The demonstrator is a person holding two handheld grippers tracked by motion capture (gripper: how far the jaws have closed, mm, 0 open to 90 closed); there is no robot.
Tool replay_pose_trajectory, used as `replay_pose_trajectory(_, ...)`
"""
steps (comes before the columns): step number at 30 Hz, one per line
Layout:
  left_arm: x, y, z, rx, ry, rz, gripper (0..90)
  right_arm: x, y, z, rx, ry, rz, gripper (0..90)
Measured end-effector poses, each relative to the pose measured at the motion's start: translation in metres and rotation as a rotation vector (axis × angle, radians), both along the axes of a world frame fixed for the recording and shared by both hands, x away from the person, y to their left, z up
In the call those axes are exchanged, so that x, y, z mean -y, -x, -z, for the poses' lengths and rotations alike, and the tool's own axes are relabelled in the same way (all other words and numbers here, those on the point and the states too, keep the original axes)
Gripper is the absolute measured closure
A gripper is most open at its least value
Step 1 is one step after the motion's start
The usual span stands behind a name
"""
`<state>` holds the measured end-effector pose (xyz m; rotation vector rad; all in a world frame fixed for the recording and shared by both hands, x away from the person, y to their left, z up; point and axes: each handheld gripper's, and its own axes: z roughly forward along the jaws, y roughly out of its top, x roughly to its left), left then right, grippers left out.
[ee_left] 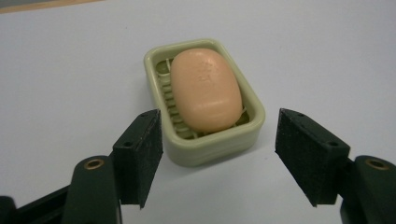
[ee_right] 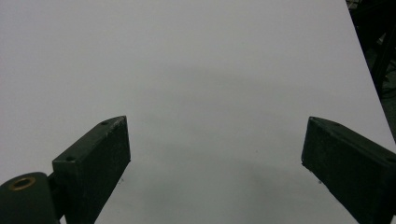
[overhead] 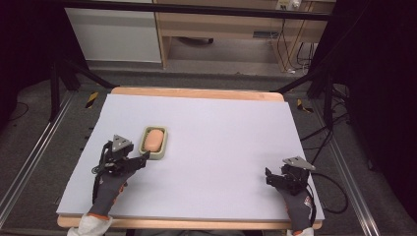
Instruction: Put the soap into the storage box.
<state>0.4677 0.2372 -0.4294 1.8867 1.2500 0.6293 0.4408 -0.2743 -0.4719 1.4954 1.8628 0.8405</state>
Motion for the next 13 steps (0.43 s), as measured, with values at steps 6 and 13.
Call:
replay_pose_trajectory(6,-0.017,0.009,0.012,-0.009,-0.012,-0.027,28.3,0.005,0.000,0.001,-0.008,-0.005,0.017,8.0)
replay_pose_trajectory(13,-0.030,0.017,0.023,-0.011,-0.039,-0.039,25.8,0.008,0.001,0.002,-0.014,-0.010,0.026,7.9)
